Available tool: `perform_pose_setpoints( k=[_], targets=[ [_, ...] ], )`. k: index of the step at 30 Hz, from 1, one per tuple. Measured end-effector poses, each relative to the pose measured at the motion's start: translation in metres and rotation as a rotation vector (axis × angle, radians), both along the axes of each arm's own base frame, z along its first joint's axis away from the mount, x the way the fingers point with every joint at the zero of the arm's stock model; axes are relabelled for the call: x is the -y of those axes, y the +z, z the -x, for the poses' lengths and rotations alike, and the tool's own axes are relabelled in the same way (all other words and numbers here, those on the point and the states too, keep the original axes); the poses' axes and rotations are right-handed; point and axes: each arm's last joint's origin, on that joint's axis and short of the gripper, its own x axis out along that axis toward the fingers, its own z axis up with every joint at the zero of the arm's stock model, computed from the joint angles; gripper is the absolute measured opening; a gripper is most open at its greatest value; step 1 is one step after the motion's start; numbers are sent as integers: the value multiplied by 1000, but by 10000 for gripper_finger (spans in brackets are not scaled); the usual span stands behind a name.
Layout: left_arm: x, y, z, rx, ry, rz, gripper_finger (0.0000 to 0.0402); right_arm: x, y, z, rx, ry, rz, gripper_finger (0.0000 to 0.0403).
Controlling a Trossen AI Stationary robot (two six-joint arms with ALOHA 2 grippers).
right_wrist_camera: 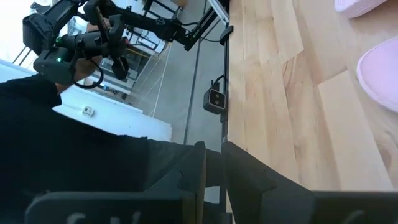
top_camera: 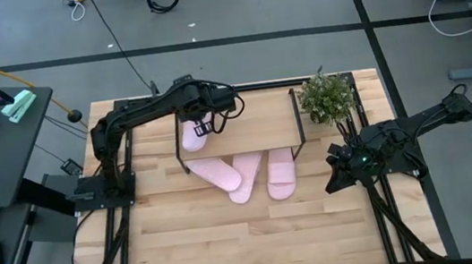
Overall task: Pick and place slides into the shelf
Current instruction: Put the pink slipper on the shelf
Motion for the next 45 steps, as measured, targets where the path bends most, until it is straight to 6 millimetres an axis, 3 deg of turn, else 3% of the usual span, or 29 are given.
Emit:
perform_pose_setpoints(
  k=[15,23,45],
  targets=[
    [-1,0,0,-6,-6,5,8,0,0,0,1,-2,1,64],
    [-12,0,4,27,56,31,8,0,0,0,-3,-4,-4,64],
    [-10,-2,4,69,73,128,13,0,0,0,-5,-6,-7,64]
  ],
)
